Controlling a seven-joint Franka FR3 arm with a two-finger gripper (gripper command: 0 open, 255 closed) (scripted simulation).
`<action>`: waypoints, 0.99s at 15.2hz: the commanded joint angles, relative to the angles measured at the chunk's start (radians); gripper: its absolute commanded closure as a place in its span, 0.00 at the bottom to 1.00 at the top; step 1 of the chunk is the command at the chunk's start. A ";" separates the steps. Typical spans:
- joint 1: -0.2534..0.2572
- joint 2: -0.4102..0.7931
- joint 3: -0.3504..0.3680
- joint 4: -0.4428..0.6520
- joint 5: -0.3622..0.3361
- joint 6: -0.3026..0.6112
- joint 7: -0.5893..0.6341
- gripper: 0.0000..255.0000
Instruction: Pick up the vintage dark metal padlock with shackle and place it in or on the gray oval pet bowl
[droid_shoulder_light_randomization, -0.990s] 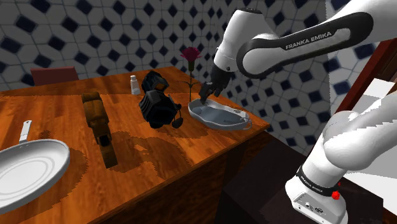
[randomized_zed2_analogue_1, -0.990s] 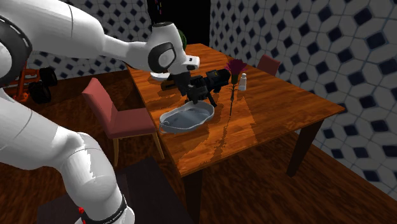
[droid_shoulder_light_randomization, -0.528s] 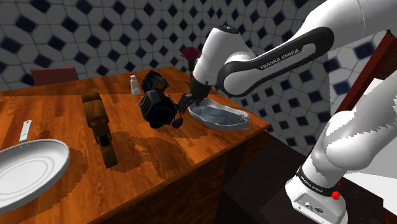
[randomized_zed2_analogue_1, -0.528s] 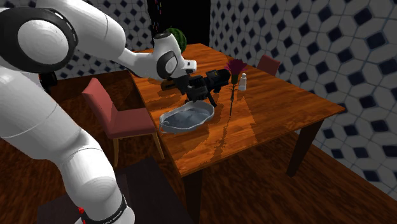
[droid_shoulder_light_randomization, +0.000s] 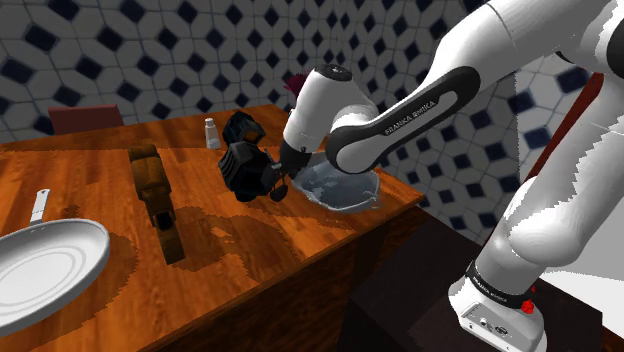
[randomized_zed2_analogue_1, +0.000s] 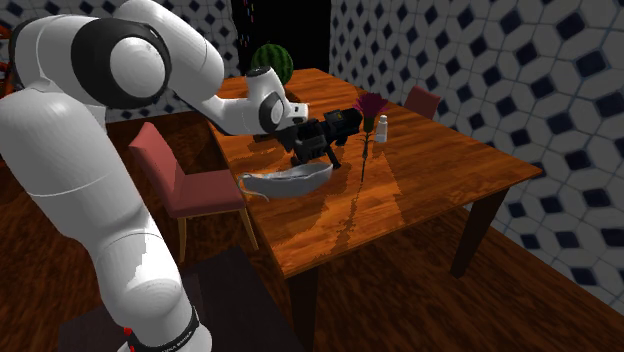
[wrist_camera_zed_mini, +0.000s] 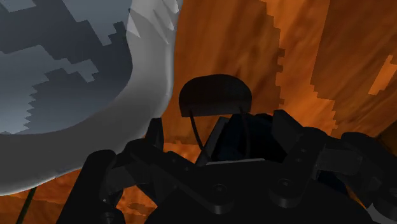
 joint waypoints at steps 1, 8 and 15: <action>-0.006 0.030 0.002 0.004 -0.033 0.022 0.023 0.00; -0.009 0.054 0.001 0.009 -0.061 0.037 0.043 0.00; -0.009 0.053 0.001 0.009 -0.060 0.037 0.043 1.00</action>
